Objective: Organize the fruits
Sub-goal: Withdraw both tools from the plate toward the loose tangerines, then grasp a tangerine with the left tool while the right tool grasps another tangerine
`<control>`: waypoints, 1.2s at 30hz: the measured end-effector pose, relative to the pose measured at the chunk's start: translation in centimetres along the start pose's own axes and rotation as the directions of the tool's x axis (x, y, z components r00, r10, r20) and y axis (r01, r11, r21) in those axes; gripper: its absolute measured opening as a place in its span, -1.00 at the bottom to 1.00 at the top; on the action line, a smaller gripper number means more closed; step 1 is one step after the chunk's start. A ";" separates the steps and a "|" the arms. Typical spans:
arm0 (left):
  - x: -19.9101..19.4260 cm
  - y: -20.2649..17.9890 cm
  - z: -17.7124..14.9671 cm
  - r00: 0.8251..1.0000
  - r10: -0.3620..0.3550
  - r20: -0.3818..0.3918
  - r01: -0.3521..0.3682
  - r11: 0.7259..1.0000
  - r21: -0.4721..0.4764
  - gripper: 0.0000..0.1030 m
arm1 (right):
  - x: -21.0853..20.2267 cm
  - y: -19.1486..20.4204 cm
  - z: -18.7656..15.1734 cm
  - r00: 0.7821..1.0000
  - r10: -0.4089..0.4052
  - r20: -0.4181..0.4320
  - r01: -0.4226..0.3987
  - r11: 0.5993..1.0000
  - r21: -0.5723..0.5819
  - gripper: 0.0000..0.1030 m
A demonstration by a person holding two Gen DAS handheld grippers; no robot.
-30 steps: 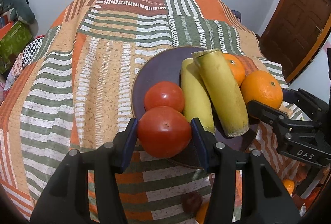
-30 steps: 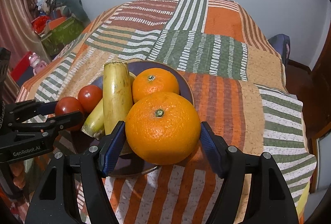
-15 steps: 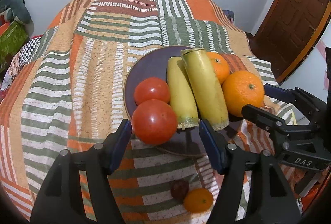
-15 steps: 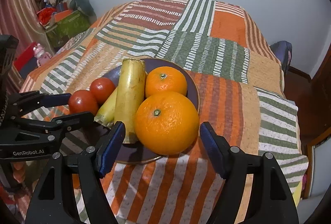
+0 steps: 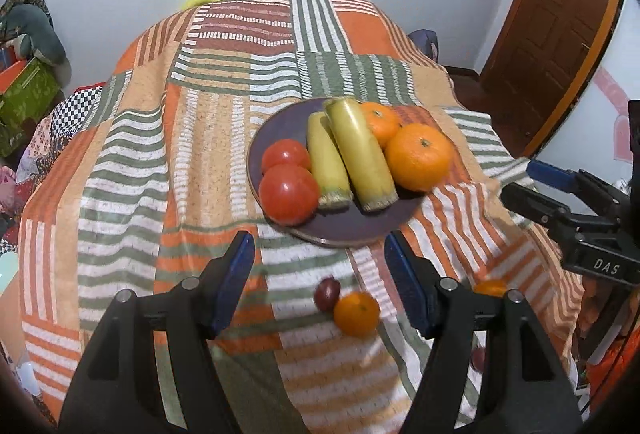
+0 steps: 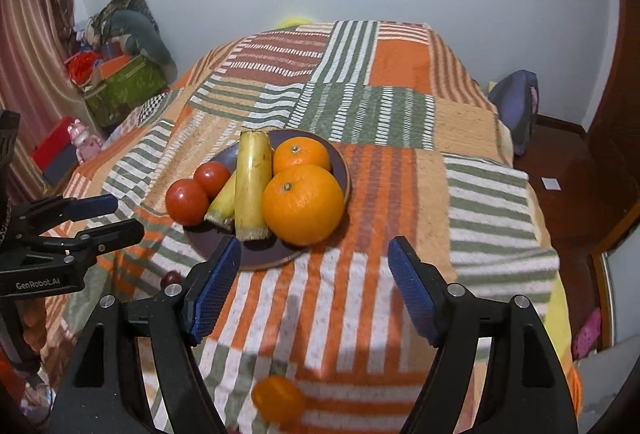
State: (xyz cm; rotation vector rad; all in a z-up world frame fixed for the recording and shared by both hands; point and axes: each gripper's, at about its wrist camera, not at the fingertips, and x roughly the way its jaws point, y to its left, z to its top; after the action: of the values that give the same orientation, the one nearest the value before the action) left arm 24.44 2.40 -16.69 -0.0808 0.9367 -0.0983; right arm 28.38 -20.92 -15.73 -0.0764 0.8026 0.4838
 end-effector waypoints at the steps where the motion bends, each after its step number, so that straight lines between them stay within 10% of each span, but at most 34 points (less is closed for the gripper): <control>1: -0.2 -0.2 -0.3 1.000 0.001 -0.002 -0.001 1.000 0.006 0.31 | -0.4 0.0 -0.3 1.000 -0.006 0.004 0.005 1.000 0.002 0.53; 20: 0.2 -2.4 -6.1 0.996 -0.034 -0.083 0.037 0.999 0.039 0.30 | -1.5 0.8 -7.0 0.997 0.005 -0.075 -0.002 0.999 0.036 0.53; 36: 3.7 -2.4 -5.8 0.990 -0.050 -0.132 0.051 0.999 0.005 -0.04 | 0.9 1.0 -8.4 0.987 0.070 -0.145 -0.063 0.997 0.053 -0.23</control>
State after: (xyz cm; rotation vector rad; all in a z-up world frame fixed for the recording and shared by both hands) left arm 21.84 -0.61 -22.77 -0.0907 1.0664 -0.1558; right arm 22.84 -21.75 -22.15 -0.0406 0.9629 0.5259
